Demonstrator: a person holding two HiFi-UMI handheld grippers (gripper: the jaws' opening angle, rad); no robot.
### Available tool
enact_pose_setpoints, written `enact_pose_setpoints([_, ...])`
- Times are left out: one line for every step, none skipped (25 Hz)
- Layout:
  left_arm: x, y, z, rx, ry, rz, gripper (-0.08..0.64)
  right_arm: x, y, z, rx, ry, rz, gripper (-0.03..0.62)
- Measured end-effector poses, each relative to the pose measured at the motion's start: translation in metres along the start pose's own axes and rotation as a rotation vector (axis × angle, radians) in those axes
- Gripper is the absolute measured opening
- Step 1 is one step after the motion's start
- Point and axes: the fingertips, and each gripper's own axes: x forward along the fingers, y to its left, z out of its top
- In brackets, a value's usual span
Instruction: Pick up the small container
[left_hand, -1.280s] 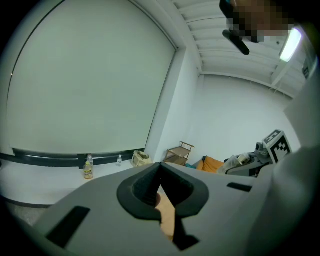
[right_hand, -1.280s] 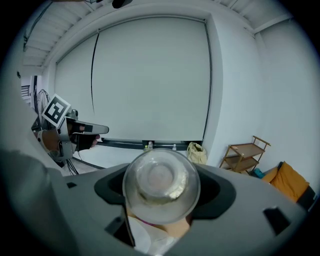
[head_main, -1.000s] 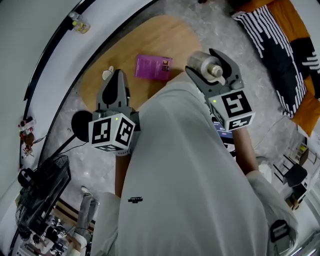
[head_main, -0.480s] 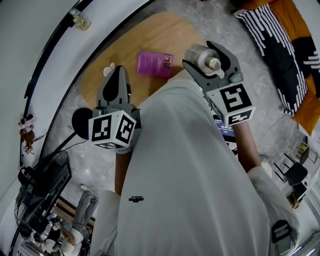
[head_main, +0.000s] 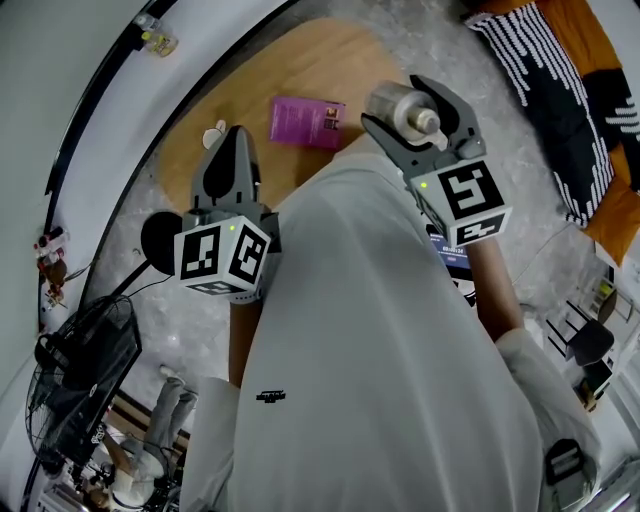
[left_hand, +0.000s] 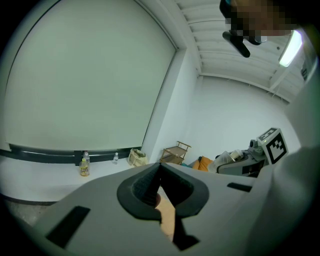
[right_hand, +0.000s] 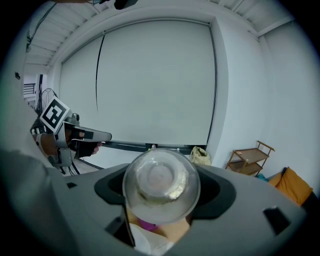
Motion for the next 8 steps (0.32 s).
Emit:
enact_pose_setpoints([0.0001, 0.0000, -0.0006, -0.001, 0.001, 0.001, 0.014, 0.0000, -0.0001, -0.0007, 0.001, 0.002, 0.001, 0.341])
enact_pose_setpoints([0.0005, -0.0003, -0.0012, -0.001, 0.002, 0.001, 0.014, 0.0000, -0.0006, -0.0015, 0.002, 0.003, 0.001, 0.341])
enact_pose_setpoints([0.0011, -0.0006, -0.0016, -0.001, 0.002, 0.001, 0.014, 0.0001, -0.0013, -0.0023, 0.003, 0.004, 0.001, 0.341])
enact_pose_setpoints([0.0016, -0.0010, -0.0021, -0.001, 0.003, 0.001, 0.014, 0.0001, -0.0018, -0.0031, 0.003, 0.004, 0.001, 0.341])
enact_pose_setpoints([0.0020, -0.0013, -0.0026, -0.001, 0.003, 0.001, 0.014, 0.0002, -0.0020, -0.0040, 0.004, 0.005, 0.002, 0.341])
enact_pose_setpoints([0.0022, -0.0014, -0.0032, -0.002, 0.004, 0.002, 0.014, 0.0003, -0.0022, -0.0049, 0.004, 0.006, 0.003, 0.341])
enact_pose_setpoints([0.0025, -0.0015, -0.0038, -0.003, 0.004, 0.002, 0.014, 0.0004, -0.0023, -0.0059, 0.004, 0.007, 0.004, 0.341])
enact_pose_setpoints([0.0027, -0.0016, -0.0045, -0.005, 0.004, 0.002, 0.014, 0.0006, -0.0025, -0.0069, 0.004, 0.008, 0.004, 0.341])
